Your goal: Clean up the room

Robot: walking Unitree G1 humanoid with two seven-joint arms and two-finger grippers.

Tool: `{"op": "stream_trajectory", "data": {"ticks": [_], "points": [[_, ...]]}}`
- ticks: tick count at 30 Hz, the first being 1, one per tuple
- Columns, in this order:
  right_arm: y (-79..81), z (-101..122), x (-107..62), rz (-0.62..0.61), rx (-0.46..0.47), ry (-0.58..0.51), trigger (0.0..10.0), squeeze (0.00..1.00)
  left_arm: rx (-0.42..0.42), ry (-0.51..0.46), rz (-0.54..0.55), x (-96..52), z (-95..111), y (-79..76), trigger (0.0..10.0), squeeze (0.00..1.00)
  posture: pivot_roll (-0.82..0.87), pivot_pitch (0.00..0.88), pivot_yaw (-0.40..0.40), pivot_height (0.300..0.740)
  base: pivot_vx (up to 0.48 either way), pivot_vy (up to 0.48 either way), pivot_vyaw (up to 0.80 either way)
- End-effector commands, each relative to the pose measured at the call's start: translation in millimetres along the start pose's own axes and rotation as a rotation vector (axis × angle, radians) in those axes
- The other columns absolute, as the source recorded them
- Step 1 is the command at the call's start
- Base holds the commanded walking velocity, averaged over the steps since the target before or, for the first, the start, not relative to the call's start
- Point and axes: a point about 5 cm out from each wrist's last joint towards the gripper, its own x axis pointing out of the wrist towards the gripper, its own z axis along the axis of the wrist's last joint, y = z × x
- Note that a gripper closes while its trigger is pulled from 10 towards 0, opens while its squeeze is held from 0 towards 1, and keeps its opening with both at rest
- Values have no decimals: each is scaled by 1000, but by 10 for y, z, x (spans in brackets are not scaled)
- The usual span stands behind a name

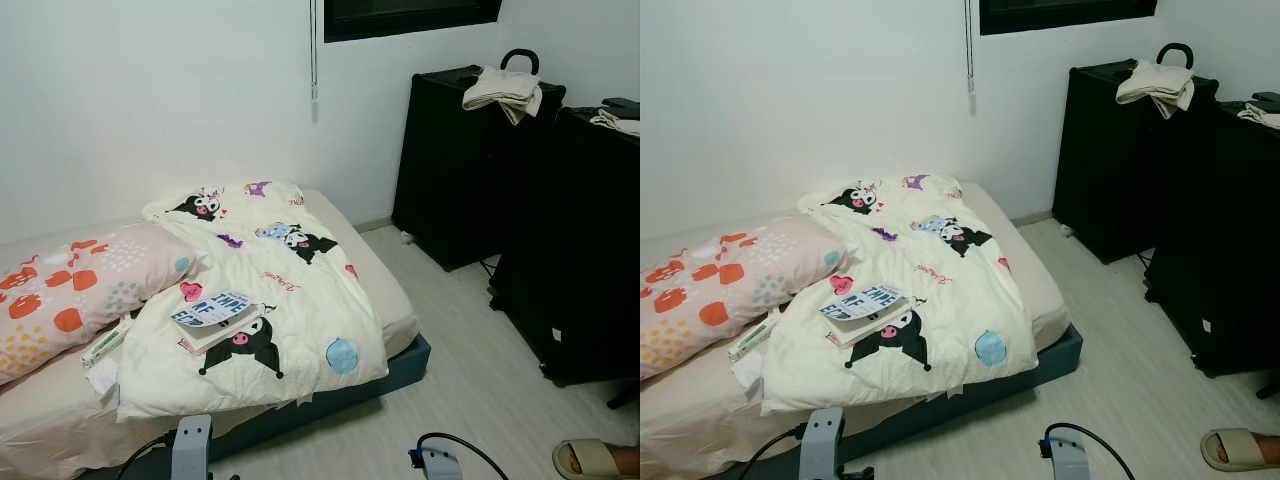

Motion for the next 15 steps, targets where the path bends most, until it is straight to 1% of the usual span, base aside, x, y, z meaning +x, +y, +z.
{"op": "stream_trajectory", "data": {"ticks": [1,15], "points": [[39,-10,3,8,11,2,10000,0,12,7,6,-3,15,39,10000,0,-62,0,29,740,0,0,0],[33,-18,2,3,14,5,10000,0,12,8,3,-3,12,35,10000,0,-64,0,31,740,0,0,0]]}}
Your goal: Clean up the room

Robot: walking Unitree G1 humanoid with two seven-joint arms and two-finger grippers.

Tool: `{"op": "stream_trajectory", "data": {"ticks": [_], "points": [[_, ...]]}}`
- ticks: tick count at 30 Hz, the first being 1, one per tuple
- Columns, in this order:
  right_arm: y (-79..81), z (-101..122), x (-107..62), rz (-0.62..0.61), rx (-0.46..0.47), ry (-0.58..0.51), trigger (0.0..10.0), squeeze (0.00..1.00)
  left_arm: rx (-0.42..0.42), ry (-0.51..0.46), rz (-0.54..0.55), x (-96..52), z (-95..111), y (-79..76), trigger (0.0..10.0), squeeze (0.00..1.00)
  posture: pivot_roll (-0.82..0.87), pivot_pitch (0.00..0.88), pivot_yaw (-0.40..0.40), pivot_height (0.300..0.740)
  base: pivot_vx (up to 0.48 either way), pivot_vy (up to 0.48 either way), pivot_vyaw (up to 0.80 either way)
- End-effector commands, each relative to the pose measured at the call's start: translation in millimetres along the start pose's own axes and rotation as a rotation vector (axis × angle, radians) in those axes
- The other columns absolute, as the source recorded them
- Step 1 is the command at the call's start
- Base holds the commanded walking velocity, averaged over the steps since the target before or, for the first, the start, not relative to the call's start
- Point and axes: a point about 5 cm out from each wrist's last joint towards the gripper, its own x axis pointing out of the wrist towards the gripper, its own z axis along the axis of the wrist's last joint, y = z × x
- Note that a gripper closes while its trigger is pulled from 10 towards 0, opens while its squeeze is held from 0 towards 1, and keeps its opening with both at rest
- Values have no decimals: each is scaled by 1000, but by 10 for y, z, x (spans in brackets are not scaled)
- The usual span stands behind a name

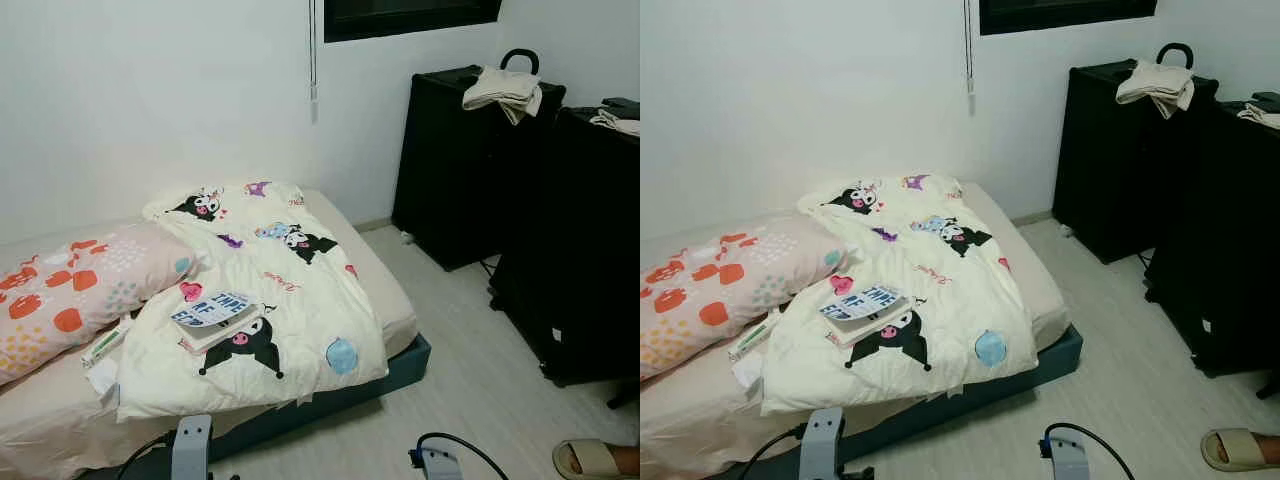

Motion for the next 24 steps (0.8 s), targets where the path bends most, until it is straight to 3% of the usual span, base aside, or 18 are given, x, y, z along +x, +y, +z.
{"op": "stream_trajectory", "data": {"ticks": [1,5,8,15,24], "points": [[30,-19,2,3,22,5,10000,0,5,7,5,-4,13,39,10000,0,-64,0,31,740,0,0,0],[28,-13,1,7,22,0,10000,0,-3,3,3,-1,28,35,10000,0,-64,0,31,740,0,0,0],[15,-23,-1,1,-30,2,10000,0,-4,1,1,0,33,30,10000,0,-64,0,30,740,0,0,702],[-23,-42,-6,-21,33,13,10000,0,-8,3,0,0,25,28,10000,0,-65,0,33,740,0,0,202],[-17,-50,-6,-18,36,17,10000,0,-10,6,-3,-1,17,25,10000,0,-64,0,32,740,0,0,0]]}}
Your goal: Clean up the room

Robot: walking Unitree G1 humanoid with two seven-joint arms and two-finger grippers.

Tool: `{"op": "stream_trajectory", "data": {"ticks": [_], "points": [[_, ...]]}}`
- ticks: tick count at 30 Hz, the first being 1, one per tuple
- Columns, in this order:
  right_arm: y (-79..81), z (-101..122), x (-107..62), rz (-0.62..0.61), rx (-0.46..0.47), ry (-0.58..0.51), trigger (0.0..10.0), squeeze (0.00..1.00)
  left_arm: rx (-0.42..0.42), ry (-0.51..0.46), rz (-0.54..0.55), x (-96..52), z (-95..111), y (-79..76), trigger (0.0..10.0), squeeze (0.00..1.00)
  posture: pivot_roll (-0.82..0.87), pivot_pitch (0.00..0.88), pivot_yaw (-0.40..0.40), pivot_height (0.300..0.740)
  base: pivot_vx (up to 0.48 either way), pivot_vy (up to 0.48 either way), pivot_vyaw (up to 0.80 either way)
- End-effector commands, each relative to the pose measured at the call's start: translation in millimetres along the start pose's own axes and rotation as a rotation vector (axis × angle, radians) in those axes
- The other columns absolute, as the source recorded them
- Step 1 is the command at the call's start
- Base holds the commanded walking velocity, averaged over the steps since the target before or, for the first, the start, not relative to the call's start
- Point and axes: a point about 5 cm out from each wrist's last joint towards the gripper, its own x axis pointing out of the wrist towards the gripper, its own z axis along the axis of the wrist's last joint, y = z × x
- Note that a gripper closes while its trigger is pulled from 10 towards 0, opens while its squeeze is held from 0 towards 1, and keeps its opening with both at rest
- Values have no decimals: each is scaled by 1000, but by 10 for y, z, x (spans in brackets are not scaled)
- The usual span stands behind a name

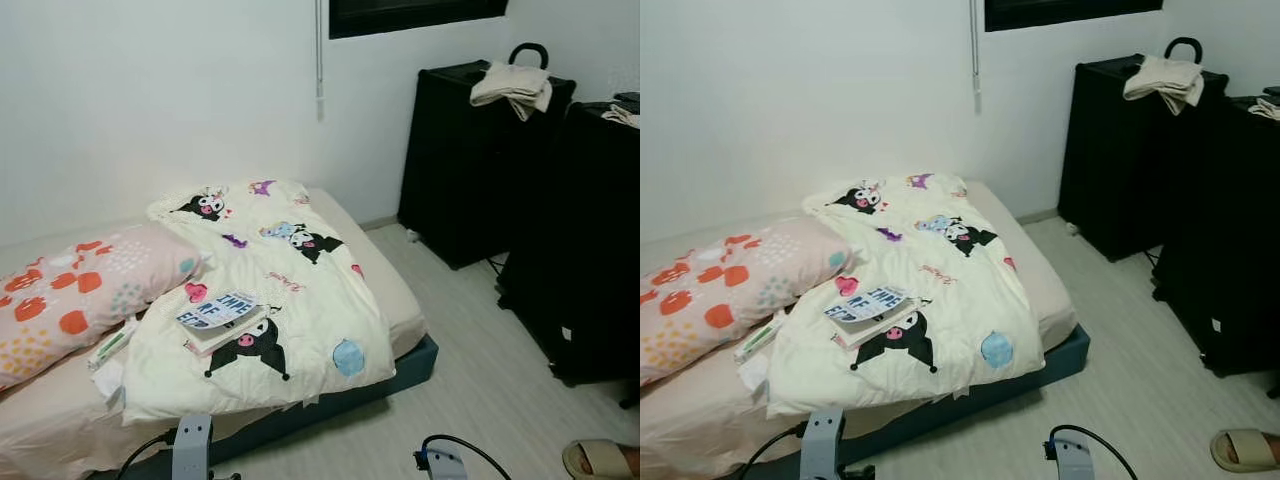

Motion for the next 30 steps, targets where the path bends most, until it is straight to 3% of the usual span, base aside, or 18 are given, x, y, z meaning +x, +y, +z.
{"op": "stream_trajectory", "data": {"ticks": [1,10,30], "points": [[26,-22,1,3,21,11,10000,0,-5,7,6,-5,-6,30,10000,0,-64,0,32,740,0,0,0],[47,-29,1,24,-8,13,10000,0,9,10,2,-7,-14,32,10000,0,-63,0,35,740,0,0,0],[48,-89,-6,25,-26,28,10000,0,29,13,-7,-4,-11,14,10000,0,-63,0,39,740,0,0,800]]}}
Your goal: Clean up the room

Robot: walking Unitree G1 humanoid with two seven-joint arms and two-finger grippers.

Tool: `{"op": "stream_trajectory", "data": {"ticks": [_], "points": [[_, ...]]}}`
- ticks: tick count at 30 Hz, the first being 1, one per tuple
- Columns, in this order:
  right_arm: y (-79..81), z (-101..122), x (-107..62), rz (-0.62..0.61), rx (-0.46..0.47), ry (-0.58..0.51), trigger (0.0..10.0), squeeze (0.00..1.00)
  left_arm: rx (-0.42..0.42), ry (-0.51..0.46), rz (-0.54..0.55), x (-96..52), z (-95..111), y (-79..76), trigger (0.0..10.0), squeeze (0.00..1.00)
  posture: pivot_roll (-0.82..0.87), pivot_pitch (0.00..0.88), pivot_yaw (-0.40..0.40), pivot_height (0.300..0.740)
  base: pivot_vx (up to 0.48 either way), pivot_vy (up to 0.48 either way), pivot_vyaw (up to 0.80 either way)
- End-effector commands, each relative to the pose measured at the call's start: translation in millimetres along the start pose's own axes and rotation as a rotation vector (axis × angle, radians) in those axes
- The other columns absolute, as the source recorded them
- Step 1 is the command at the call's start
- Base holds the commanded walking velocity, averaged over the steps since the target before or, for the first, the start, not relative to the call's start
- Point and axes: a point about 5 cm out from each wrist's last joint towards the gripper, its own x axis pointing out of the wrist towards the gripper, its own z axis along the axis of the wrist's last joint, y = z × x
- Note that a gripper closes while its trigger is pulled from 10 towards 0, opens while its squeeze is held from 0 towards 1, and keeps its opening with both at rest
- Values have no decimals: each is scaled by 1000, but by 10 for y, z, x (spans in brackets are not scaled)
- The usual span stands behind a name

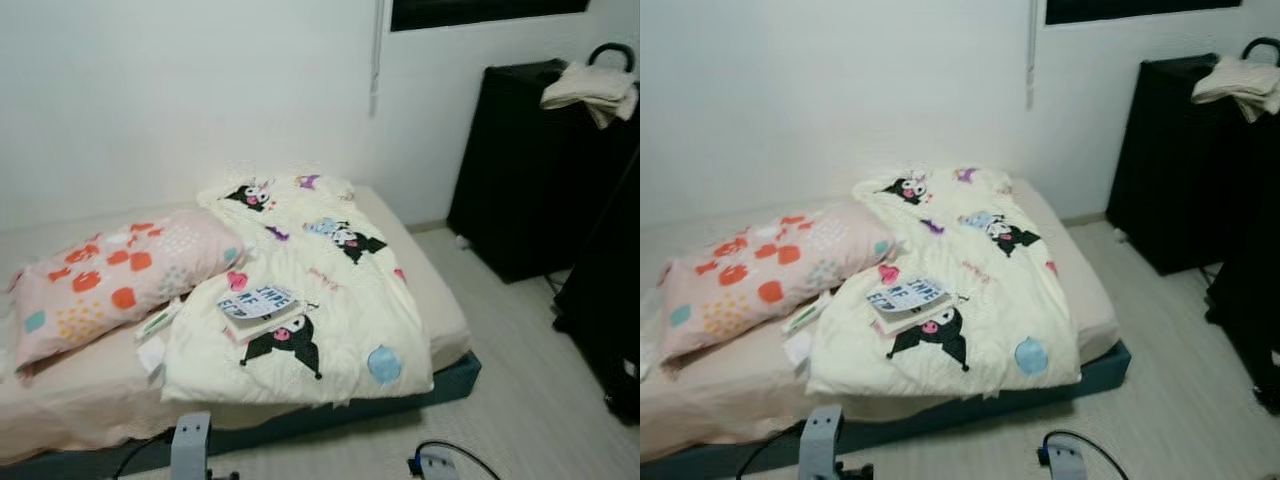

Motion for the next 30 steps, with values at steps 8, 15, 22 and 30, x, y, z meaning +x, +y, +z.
{"op": "stream_trajectory", "data": {"ticks": [8,15,22,30], "points": [[67,-15,6,13,1,5,10000,0,40,32,23,-25,-84,77,10000,0,-66,0,41,740,0,0,800],[63,-37,4,11,-5,13,10000,0,48,35,23,-25,-87,75,10000,0,-67,2,45,740,0,0,800],[61,-63,1,-4,13,16,10000,0,75,34,22,-22,-75,67,10000,0,-70,13,58,740,0,0,536],[62,-68,0,-15,37,9,10000,0,91,28,30,-25,-64,89,10000,0,-71,15,64,740,0,0,0]]}}
